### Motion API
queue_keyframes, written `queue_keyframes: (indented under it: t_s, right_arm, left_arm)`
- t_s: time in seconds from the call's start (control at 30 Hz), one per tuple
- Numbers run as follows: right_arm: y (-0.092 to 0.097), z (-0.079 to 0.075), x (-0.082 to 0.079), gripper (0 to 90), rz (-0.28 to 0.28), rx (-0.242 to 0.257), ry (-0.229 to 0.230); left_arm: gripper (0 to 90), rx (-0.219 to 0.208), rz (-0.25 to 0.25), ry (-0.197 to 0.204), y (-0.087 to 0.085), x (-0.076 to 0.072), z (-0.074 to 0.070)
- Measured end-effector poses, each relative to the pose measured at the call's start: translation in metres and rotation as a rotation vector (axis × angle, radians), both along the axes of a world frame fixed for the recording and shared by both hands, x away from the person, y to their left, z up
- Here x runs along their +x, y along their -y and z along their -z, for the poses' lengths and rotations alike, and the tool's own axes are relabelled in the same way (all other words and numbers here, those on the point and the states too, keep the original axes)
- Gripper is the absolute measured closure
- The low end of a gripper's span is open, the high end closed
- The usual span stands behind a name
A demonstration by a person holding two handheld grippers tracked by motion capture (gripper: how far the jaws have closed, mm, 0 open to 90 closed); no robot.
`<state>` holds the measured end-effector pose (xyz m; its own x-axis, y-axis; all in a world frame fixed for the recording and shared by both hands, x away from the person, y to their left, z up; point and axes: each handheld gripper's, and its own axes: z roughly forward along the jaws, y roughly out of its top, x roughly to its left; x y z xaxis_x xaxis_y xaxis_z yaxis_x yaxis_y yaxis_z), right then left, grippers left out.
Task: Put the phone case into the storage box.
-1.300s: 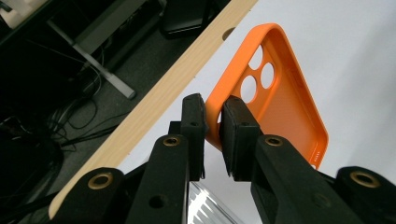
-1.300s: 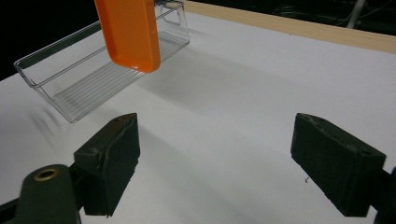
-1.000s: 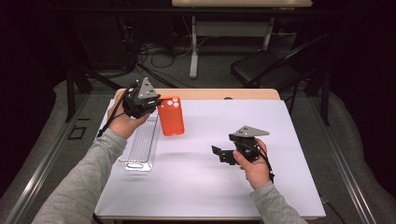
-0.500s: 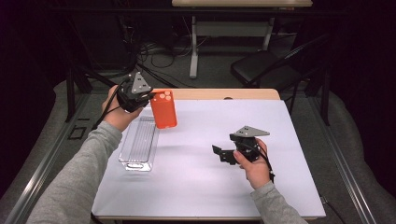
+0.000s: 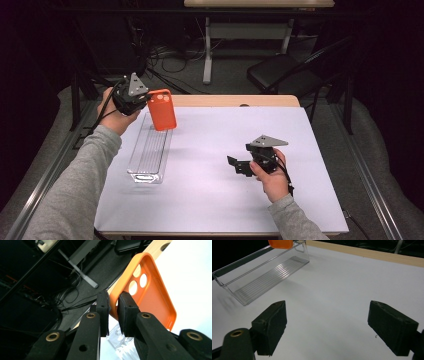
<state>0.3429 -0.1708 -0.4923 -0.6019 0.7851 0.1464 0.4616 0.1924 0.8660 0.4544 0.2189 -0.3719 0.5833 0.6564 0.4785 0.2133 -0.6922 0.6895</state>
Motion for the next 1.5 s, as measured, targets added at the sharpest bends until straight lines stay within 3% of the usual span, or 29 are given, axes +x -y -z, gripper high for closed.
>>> queue_keyframes:
  t_s: [0.47, 0.97, 1.5]
  right_arm:
    - [0.0, 0.001, 0.0, 15.6, 0.007, -0.016, 0.008]
    - [0.001, 0.002, -0.005, 15.5, 0.036, -0.019, 0.042]
    - [0.022, 0.006, -0.015, 15.6, 0.09, -0.026, 0.051]
  left_arm:
    - [79.9, 0.013, -0.027, 0.022, -0.014, 0.01, 0.004]
    - [80.0, 0.002, 0.009, 0.045, -0.02, 0.029, 0.014]
    - [80.0, 0.019, 0.015, 0.059, -0.032, 0.045, 0.026]
